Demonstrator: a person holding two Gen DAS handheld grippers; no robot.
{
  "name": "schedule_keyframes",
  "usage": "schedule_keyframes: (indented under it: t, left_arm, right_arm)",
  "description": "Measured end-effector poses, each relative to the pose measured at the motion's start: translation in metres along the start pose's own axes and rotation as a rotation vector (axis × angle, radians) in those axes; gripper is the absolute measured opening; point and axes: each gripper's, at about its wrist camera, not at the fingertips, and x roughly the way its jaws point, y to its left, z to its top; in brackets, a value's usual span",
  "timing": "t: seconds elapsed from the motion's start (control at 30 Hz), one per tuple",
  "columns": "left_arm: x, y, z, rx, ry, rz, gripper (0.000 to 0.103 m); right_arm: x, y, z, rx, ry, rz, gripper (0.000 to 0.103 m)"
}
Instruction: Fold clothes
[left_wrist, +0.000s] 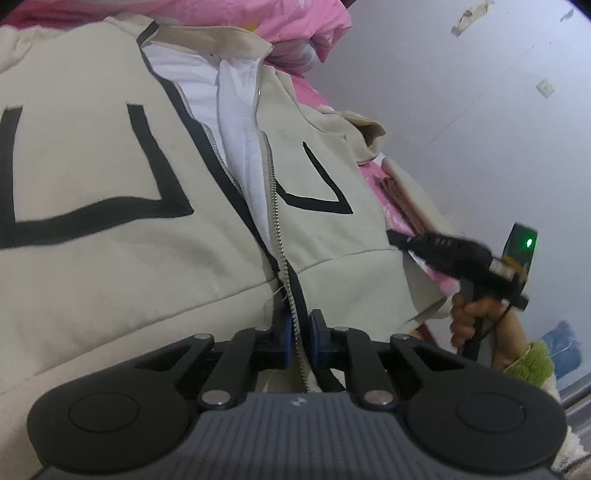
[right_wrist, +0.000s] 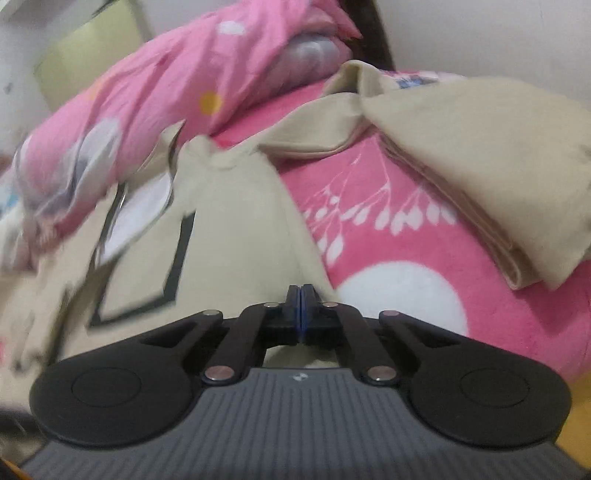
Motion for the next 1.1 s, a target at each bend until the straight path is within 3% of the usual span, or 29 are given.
schedule_keyframes:
  t: [0.07,0.17,0.23,0.33,0.53,0.7,0.77,0.83,0.93,1.1]
  left_arm:
    - [-0.001,0.004,0.0,-0.008,-0.002,-0.019,0.012]
    - [-0.002,0.004,-0.002,0.002,-0.01,-0.028,0.012]
    - [-0.003,0.003,-0.003,0.01,-0.013,-0.026,0.012]
    - [-0.004,0.003,-0.004,0.018,-0.017,-0.024,0.013]
    - [-0.004,0.005,-0.002,0.012,-0.009,-0.032,0.013]
    - [-0.003,0.001,-0.003,0.038,-0.012,-0.015,0.013]
    - [-0.003,-0.002,-0.002,0.047,-0.01,-0.004,0.013]
    - [-0.004,-0.005,-0.002,0.049,-0.006,0.01,0.013]
    - [-0.004,-0.012,0.0,0.069,-0.001,0.037,0.014]
    - [-0.005,-0.024,0.002,0.093,0.006,0.085,0.018]
  right_arm:
    - [-0.006,0.017,0.014,-0.072,-0.03,-0.042,0.004]
    - [0.002,0.032,0.034,-0.142,-0.042,-0.039,0.004]
    - [0.021,0.034,0.04,-0.165,-0.008,-0.04,0.004]
    - [0.062,0.03,0.031,-0.249,0.08,-0.12,0.001]
    - [0.057,0.039,0.04,-0.243,0.07,-0.156,0.003]
    - [0.056,0.048,0.04,-0.232,0.055,-0.138,0.005]
    - [0.065,0.047,0.036,-0.231,0.069,-0.129,0.009]
    - [0.073,0.047,0.032,-0.231,0.083,-0.12,0.02]
    - [0.075,0.041,0.02,-0.236,0.01,-0.09,0.02]
    - [0.072,0.035,0.016,-0.198,-0.018,-0.067,0.02]
